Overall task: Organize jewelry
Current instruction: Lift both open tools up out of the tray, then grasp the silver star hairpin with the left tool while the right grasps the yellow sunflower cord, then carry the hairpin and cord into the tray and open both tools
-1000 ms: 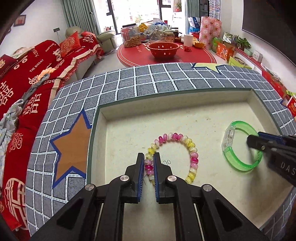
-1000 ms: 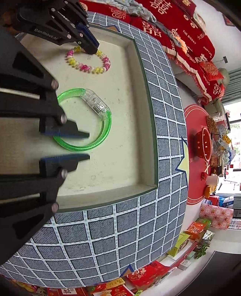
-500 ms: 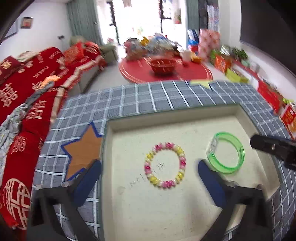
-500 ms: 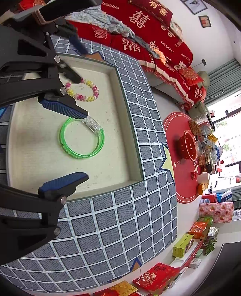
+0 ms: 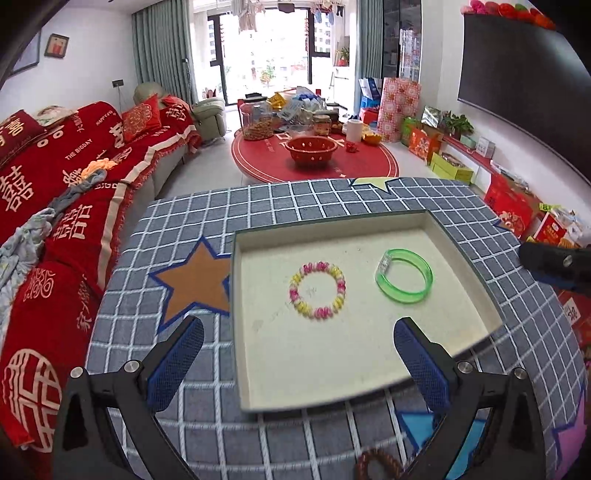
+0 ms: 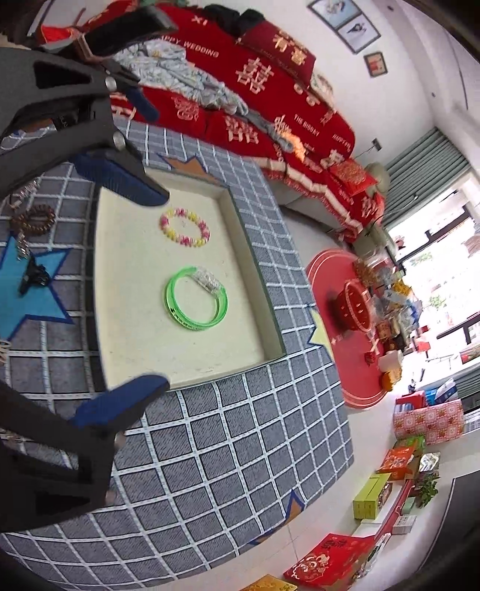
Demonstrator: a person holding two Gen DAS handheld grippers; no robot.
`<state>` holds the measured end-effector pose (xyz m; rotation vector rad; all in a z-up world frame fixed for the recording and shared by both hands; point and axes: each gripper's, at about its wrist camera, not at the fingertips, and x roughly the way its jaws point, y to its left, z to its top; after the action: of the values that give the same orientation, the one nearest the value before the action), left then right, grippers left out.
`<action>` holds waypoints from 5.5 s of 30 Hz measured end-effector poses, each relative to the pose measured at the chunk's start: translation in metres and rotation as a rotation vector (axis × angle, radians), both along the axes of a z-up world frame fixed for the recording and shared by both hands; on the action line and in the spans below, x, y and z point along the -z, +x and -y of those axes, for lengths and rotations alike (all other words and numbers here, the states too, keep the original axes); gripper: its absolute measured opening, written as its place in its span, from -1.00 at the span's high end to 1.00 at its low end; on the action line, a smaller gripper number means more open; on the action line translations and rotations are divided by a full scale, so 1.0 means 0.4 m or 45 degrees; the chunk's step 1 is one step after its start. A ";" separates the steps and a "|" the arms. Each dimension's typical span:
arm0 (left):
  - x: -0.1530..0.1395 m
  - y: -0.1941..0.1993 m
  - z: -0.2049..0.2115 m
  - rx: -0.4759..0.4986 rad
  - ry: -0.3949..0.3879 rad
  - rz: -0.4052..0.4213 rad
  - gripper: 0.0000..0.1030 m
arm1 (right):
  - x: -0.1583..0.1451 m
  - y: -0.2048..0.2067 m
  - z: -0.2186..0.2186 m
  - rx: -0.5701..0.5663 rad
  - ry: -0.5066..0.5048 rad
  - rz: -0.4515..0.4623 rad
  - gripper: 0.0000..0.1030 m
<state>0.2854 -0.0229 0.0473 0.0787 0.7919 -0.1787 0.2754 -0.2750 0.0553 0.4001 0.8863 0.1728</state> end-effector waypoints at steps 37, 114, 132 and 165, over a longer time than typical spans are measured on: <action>0.205 -0.286 -0.096 -0.232 -0.160 -0.352 -1.00 | 0.220 -0.523 -0.058 0.038 -0.295 -0.237 -0.99; 0.075 -0.294 -0.066 0.043 -0.179 -0.176 0.41 | 0.096 -0.449 0.010 0.071 -0.066 -0.032 0.74; 0.020 0.030 -0.032 0.046 -0.166 -0.159 0.41 | 0.042 -0.029 -0.032 -0.054 -0.080 -0.062 0.74; 0.190 0.174 0.067 -0.009 0.131 -0.203 0.40 | 0.236 0.167 -0.048 -0.028 -0.236 -0.229 0.33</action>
<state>0.3549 -0.0497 -0.0288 0.1608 0.9599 -0.1388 0.3422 -0.2558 -0.0391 0.2354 1.0749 0.0747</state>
